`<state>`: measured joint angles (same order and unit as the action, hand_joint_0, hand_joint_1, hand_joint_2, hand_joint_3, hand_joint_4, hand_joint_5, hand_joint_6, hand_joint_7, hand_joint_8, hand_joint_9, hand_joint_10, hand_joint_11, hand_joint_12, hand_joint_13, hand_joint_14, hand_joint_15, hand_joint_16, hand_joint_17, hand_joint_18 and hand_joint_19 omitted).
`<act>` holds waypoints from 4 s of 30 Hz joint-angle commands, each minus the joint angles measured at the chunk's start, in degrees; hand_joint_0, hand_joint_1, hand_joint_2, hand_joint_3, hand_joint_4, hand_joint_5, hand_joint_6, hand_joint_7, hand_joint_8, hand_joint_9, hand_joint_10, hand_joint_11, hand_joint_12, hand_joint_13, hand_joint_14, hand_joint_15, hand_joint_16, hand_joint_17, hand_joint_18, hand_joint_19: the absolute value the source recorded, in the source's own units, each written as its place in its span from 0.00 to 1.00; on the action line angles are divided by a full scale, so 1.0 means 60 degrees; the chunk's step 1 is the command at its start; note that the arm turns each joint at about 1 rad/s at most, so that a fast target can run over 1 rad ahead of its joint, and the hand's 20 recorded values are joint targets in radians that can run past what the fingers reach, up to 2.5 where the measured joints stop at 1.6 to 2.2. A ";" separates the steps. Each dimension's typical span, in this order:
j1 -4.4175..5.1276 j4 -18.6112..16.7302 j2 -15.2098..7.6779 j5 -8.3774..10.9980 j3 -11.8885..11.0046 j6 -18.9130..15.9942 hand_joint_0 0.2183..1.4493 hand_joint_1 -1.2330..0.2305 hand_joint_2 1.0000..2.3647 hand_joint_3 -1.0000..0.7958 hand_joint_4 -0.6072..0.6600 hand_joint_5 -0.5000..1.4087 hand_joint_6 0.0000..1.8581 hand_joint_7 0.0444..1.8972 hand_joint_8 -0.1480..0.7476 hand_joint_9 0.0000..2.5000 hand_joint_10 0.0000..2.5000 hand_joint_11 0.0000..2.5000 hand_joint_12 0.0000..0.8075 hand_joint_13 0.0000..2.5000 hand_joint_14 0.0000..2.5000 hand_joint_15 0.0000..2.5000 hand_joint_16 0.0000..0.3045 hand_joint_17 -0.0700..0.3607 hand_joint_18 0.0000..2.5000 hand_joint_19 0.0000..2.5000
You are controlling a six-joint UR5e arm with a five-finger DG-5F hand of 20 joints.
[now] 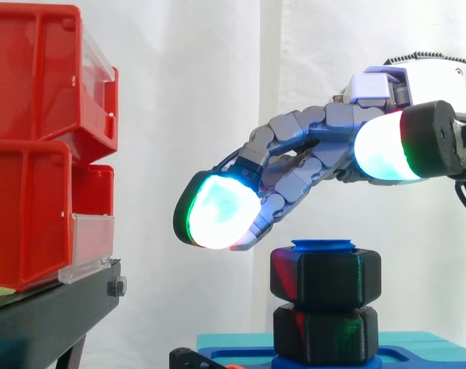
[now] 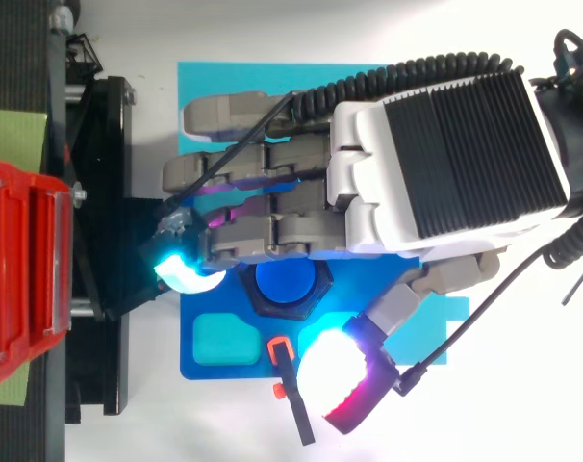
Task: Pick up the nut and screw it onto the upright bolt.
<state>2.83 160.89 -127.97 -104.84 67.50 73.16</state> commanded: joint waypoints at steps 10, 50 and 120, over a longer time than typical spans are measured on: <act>0.0011 0.0225 0.0000 0.0013 0.0001 0.0024 0.21 0.66 0.00 0.28 0.64 0.20 0.27 0.42 0.43 0.24 0.00 0.00 0.41 0.12 0.00 0.00 0.13 0.37 0.00 0.00; -0.0209 -0.0346 0.0000 -0.0075 0.0352 0.0053 0.23 0.64 0.00 0.28 0.62 0.25 0.27 0.70 0.46 0.33 0.00 0.00 0.38 0.21 0.00 0.00 0.10 0.33 0.04 0.00; -0.0399 0.0093 0.0000 -0.0397 -0.0263 0.0185 0.22 0.63 0.00 0.28 0.64 0.21 0.27 0.36 0.42 0.37 0.00 0.00 0.37 0.20 0.00 0.00 0.11 0.33 0.05 0.00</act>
<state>0.02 162.32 -127.98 -107.63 64.21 74.43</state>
